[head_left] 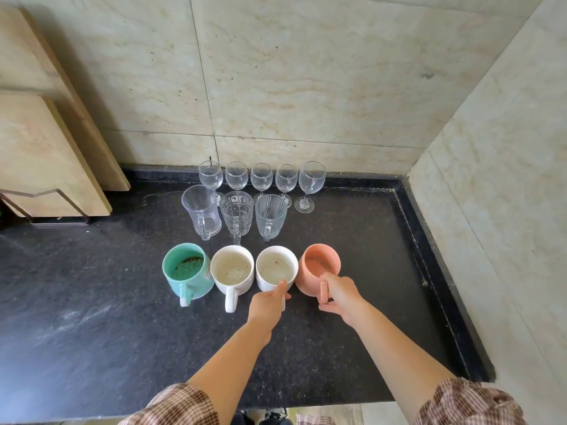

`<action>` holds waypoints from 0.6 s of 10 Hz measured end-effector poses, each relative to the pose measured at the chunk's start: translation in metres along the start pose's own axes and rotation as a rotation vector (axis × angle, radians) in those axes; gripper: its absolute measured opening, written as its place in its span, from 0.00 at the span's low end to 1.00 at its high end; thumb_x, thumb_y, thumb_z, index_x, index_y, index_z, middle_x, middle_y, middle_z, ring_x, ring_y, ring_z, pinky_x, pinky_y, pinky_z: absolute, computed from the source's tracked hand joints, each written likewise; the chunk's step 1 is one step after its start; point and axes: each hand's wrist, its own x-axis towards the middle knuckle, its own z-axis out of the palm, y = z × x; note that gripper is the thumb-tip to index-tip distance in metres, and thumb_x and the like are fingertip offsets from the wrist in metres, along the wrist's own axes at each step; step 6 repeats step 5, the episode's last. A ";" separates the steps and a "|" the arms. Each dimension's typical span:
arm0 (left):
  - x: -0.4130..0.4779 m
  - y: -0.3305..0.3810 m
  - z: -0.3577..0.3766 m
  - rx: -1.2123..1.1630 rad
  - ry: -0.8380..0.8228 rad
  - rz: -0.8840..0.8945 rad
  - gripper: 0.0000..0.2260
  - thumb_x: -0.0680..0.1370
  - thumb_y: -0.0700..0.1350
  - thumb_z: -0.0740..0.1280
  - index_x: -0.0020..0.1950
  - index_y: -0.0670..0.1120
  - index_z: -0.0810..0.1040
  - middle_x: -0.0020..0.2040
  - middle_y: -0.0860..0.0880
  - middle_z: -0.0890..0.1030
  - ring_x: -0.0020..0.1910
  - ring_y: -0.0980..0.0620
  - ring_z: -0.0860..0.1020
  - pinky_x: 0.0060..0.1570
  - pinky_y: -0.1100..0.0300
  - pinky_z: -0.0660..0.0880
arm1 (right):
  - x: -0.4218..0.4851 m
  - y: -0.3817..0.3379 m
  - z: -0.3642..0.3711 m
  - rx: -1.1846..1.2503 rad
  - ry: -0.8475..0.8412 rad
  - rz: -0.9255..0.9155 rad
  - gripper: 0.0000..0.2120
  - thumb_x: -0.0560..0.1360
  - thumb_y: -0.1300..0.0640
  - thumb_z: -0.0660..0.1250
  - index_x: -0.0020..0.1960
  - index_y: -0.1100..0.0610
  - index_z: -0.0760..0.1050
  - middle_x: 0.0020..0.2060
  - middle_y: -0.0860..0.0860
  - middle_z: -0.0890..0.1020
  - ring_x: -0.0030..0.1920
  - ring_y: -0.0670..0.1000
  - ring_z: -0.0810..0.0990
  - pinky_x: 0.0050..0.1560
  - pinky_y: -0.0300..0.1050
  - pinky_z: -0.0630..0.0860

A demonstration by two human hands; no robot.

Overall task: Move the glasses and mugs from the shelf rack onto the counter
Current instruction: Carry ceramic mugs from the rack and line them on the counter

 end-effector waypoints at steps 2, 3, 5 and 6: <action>0.001 0.003 -0.006 0.123 -0.013 0.013 0.19 0.76 0.63 0.61 0.37 0.53 0.82 0.41 0.52 0.79 0.40 0.53 0.75 0.38 0.59 0.68 | -0.006 0.005 0.005 -0.037 0.041 -0.004 0.19 0.79 0.52 0.60 0.68 0.57 0.66 0.53 0.54 0.73 0.50 0.57 0.80 0.52 0.50 0.82; -0.001 0.005 -0.010 0.163 -0.037 0.028 0.19 0.76 0.63 0.60 0.39 0.52 0.82 0.42 0.53 0.80 0.39 0.53 0.76 0.39 0.60 0.70 | -0.012 0.006 0.005 -0.058 0.061 -0.013 0.19 0.79 0.51 0.60 0.67 0.57 0.67 0.51 0.54 0.74 0.46 0.55 0.81 0.46 0.46 0.82; -0.005 0.011 -0.023 0.386 -0.045 0.045 0.21 0.77 0.61 0.59 0.48 0.44 0.77 0.43 0.47 0.80 0.42 0.50 0.79 0.50 0.55 0.78 | -0.016 0.000 0.003 -0.291 0.270 -0.184 0.26 0.76 0.49 0.64 0.69 0.61 0.65 0.58 0.57 0.73 0.53 0.58 0.78 0.54 0.52 0.78; -0.005 0.011 -0.023 0.386 -0.045 0.045 0.21 0.77 0.61 0.59 0.48 0.44 0.77 0.43 0.47 0.80 0.42 0.50 0.79 0.50 0.55 0.78 | -0.016 0.000 0.003 -0.291 0.270 -0.184 0.26 0.76 0.49 0.64 0.69 0.61 0.65 0.58 0.57 0.73 0.53 0.58 0.78 0.54 0.52 0.78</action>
